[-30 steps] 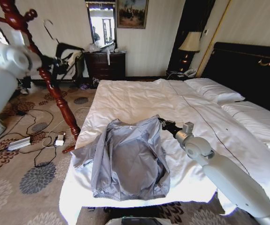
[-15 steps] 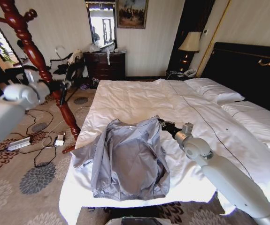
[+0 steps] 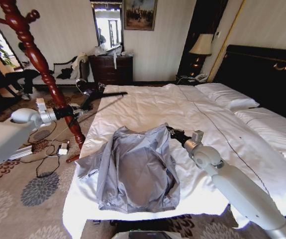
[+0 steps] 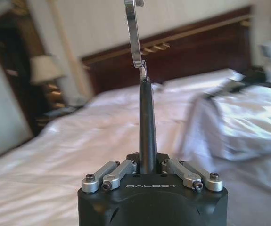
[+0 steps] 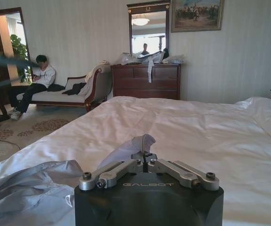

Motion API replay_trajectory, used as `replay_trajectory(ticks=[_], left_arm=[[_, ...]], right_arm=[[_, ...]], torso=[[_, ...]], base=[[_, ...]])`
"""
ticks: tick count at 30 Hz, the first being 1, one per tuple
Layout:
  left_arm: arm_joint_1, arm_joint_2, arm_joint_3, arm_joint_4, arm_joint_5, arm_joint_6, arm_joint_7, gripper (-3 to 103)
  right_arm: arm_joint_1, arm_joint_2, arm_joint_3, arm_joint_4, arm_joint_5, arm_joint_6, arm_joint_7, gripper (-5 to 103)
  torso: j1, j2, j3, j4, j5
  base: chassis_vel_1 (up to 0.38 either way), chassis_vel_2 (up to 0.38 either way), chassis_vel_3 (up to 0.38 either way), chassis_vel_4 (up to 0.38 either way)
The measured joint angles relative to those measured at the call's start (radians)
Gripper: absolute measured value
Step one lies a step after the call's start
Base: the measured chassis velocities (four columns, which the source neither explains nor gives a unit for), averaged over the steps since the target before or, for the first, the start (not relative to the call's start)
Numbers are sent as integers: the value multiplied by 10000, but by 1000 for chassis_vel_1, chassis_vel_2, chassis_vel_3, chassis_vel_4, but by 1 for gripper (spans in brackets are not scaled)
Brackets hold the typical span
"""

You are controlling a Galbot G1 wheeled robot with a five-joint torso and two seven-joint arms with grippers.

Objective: Pick up the clothes from the bed and hang them on the clothes hanger.

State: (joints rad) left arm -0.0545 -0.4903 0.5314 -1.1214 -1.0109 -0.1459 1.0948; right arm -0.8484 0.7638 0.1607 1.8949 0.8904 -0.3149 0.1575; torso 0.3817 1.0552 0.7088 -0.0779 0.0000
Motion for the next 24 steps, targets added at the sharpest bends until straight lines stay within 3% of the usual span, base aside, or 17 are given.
replay_trajectory(ticks=[4,9,16,24], left_arm=[[33,-88,163,104,482,-105,1109,15],[174,-308,344,263,824,-306,1772,15],[333,-723,413,312,1196,-312,1694,15],[484,-1379,975,-3,1566,112,986,15]], right_arm=[[44,95,-22,-119,-19,1,2,0],[180,197,-111,-244,-31,1,4,0],[368,380,-194,-313,-217,9,10,0],[372,360,-112,-303,-405,76,5,0]], torso=[[1,0,0,0,1],[1,0,0,1,-1],[2,0,0,1,0],[2,0,1,-2,1]], base=[[0,0,0,0],[0,0,0,0],[0,0,0,0],[0,0,0,0]])
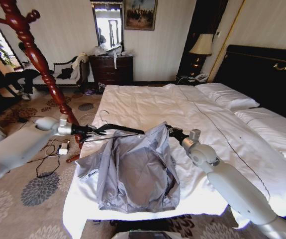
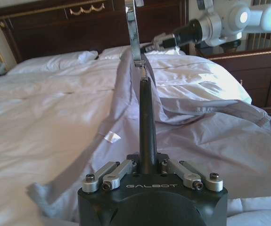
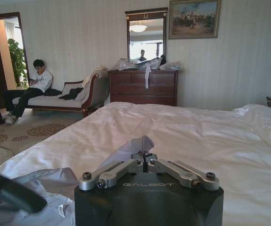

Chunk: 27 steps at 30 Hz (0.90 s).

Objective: Pick up the clothes from the bed and hang them on the clothes hanger.

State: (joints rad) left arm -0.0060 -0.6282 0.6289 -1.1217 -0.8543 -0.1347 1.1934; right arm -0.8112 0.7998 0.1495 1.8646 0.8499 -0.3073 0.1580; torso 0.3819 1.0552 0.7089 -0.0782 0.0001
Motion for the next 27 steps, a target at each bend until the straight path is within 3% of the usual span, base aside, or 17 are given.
replay_trajectory(ticks=[6,14,27], left_arm=[[41,-330,366,23,78,138,-346,15],[-54,-1301,724,593,139,421,-1066,15],[-302,-2571,1336,1171,407,612,-1366,15]], right_arm=[[9,-22,37,50,8,11,0,0],[-33,1,59,256,12,15,7,0],[-148,1,177,544,60,15,102,0]], torso=[[-1,0,0,5,0],[-1,0,0,3,0],[0,-1,0,-2,-3]], base=[[0,0,0,0],[0,0,0,0],[0,0,0,0]])
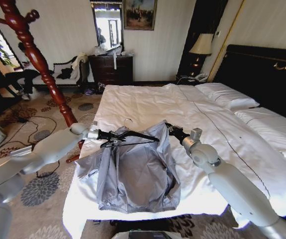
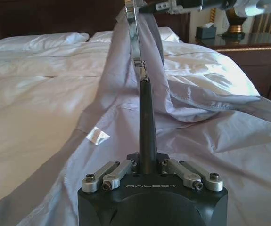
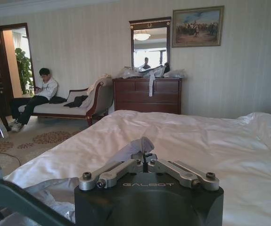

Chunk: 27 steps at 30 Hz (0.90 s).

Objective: Pick up the clothes from the bed and hang them on the clothes hanger.

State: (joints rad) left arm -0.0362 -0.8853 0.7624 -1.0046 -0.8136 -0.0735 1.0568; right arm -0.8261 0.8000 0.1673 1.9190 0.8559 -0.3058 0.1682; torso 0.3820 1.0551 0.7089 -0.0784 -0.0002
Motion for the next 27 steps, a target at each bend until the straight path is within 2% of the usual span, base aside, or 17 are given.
replay_trajectory(ticks=[14,18,21,27], left_arm=[[-81,-4,6,200,79,27,-106,15],[-96,-337,77,300,79,97,-202,15],[-167,-888,284,440,78,160,-351,15],[-191,-1330,408,650,3,299,-809,15]], right_arm=[[-30,-46,116,289,285,3,66,0],[38,-38,120,448,635,-51,179,0],[64,-30,157,579,885,-99,332,0],[112,-81,203,792,1255,-194,523,0]], torso=[[-2,0,-1,10,2],[-2,0,-1,6,2],[-1,0,-1,-1,3],[-1,0,-1,5,3]], base=[[0,0,0,0],[0,0,0,0],[0,0,0,0],[0,0,0,0]])
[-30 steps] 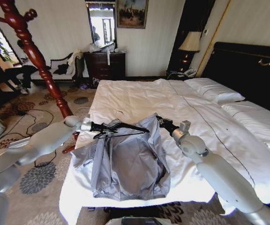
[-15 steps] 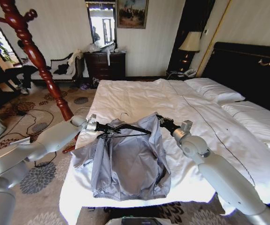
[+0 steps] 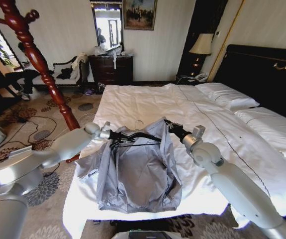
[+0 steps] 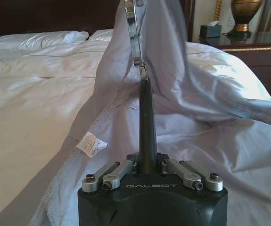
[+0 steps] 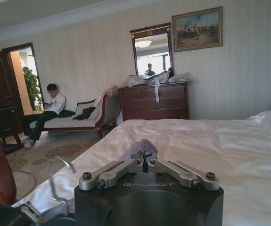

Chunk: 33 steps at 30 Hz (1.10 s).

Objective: Pick up the clothes from the bed and hang them on the clothes hanger.

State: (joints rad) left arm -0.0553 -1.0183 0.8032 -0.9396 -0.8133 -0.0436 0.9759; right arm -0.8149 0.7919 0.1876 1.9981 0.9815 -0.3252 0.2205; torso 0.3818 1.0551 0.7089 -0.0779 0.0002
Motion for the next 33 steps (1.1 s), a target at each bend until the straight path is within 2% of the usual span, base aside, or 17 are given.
replay_trajectory(ticks=[7,9,12,15,21,25,33], left_arm=[[17,-437,-26,364,45,24,-563,15],[13,-626,-279,576,-149,23,-1064,15],[-52,-746,-421,671,-356,28,-1385,15],[-150,-1026,-795,833,-802,97,-2044,15],[-136,-1049,-771,529,-1044,219,-2286,15],[54,-688,-455,-250,-1031,258,-2321,15],[103,-462,-312,-471,-1051,368,-2527,15]], right_arm=[[83,-130,60,327,394,-82,223,0],[2,-207,84,485,444,-97,255,0],[-15,-232,87,555,467,-104,264,0],[14,-236,87,726,591,-149,346,0],[23,-229,80,845,680,-177,409,0],[-5,-259,132,761,691,-173,413,0],[196,-264,79,859,864,-171,443,0]], torso=[[0,0,0,0,-2],[-1,0,1,0,-1],[0,0,0,0,-2],[0,0,0,-1,-1],[0,0,-1,0,-1],[0,0,0,0,-2],[0,0,-1,0,-2]], base=[[0,0,0,0],[0,0,0,0],[0,0,0,0],[0,0,0,0],[0,0,0,0],[0,0,0,0],[0,0,0,0]])
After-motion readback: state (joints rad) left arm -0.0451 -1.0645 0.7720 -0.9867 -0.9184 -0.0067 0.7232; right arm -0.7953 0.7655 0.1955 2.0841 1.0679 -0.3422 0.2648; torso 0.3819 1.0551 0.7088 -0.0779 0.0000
